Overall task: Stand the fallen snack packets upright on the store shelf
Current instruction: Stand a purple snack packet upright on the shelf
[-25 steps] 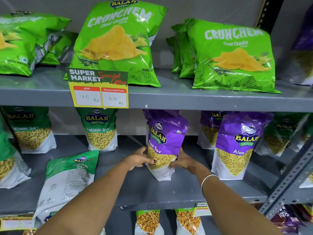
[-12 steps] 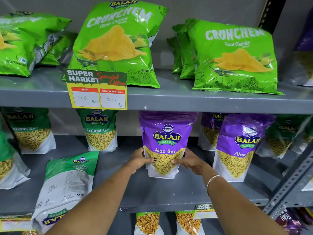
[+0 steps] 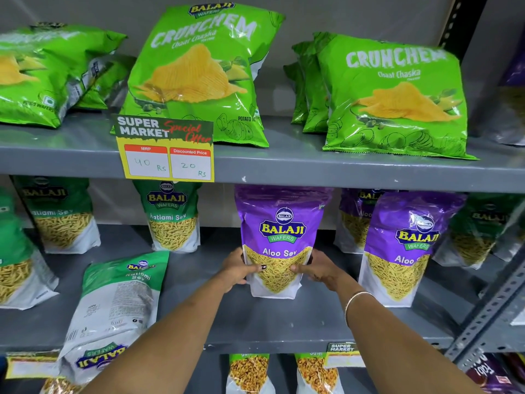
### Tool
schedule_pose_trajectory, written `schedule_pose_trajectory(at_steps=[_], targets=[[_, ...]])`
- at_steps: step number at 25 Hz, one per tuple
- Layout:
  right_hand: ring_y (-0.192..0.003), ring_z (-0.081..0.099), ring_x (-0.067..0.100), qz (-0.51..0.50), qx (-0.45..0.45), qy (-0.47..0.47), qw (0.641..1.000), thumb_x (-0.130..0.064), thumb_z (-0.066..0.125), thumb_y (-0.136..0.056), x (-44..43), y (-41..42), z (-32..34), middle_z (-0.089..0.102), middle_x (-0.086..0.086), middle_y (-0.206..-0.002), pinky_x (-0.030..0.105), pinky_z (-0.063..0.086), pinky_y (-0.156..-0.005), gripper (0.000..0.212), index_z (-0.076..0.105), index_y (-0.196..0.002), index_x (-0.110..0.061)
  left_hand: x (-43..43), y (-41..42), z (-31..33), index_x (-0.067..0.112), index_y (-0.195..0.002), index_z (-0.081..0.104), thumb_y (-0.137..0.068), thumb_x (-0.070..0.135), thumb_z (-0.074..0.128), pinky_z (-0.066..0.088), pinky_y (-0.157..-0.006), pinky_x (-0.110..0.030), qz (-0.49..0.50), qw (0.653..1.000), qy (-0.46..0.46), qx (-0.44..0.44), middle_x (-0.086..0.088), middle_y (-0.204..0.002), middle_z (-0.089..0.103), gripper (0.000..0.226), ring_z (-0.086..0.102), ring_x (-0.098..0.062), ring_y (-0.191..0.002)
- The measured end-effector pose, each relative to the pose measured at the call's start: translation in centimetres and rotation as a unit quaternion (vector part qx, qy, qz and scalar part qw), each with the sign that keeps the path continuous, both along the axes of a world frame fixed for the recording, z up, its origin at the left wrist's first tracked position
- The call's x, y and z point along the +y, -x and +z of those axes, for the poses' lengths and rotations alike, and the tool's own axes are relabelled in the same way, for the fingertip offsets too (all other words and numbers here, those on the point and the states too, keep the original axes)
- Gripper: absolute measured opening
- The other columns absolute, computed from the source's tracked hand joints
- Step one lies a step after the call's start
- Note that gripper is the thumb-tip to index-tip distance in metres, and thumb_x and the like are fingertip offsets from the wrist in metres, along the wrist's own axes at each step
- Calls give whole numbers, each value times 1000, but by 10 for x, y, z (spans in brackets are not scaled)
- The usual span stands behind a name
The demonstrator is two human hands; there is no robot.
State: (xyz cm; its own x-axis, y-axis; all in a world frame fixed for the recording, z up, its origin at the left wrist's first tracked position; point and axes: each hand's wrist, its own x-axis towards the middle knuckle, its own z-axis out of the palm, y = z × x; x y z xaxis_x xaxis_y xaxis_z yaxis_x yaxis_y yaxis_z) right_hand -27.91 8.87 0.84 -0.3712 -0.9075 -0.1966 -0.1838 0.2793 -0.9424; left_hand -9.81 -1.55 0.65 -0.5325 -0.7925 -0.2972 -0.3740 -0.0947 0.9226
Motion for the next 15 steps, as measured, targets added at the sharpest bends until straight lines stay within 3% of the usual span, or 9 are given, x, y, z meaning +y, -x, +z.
schedule_pose_trajectory(at_steps=[5, 8, 10, 12, 14, 15], targets=[[-87, 61, 14, -5, 21, 4, 1000, 0, 66, -81, 0, 4, -8, 62, 13, -121, 12, 49, -60, 46, 53, -124, 3, 4, 4, -6, 7, -128, 45, -79, 7, 70, 52, -84, -46, 25, 1000, 1, 6, -15, -129, 59, 56, 58, -28, -107], [-59, 58, -4, -9, 15, -12, 1000, 1, 60, -85, 0, 3, -3, 60, 9, -102, 3, 43, -42, 35, 55, -119, 6, 8, 6, -7, 8, -131, 41, -80, 11, 69, 49, -71, -34, 10, 1000, 9, 7, -10, -127, 58, 58, 55, -24, -104], [-30, 48, -1, 3, 11, -111, 994, -5, 61, -86, 2, 5, 5, 56, 6, -69, 13, 39, -32, 18, 59, -103, 0, 9, 2, -5, 6, -133, 37, -79, 12, 70, 47, -80, -33, 4, 999, 38, -18, -12, -136, 53, 63, 53, -27, -117], [-24, 47, 14, 68, 78, -304, 947, -16, 63, -83, -4, 11, 13, 51, 9, -41, 20, 43, -36, 18, 58, -84, 1, 8, -12, 1, 4, -139, 30, -80, 16, 71, 40, -100, -33, 4, 996, 76, -51, -14, -145, 43, 73, 42, -27, -132], [-40, 64, 25, 179, 114, -456, 864, -23, 62, -83, -17, 2, 24, 64, 16, -44, 31, 54, -50, 31, 59, -72, 6, -1, -41, 9, 5, -143, 30, -82, 23, 69, 35, -108, -31, 26, 986, 133, -93, -15, -149, 37, 75, 38, -27, -137], [-48, 68, 27, 219, 96, -487, 840, -23, 62, -83, -24, -10, 29, 67, 18, -50, 34, 56, -55, 30, 59, -69, 4, -7, -60, 13, 4, -141, 36, -83, 25, 67, 36, -107, -30, 44, 979, 164, -113, -14, -147, 40, 69, 41, -26, -135]])
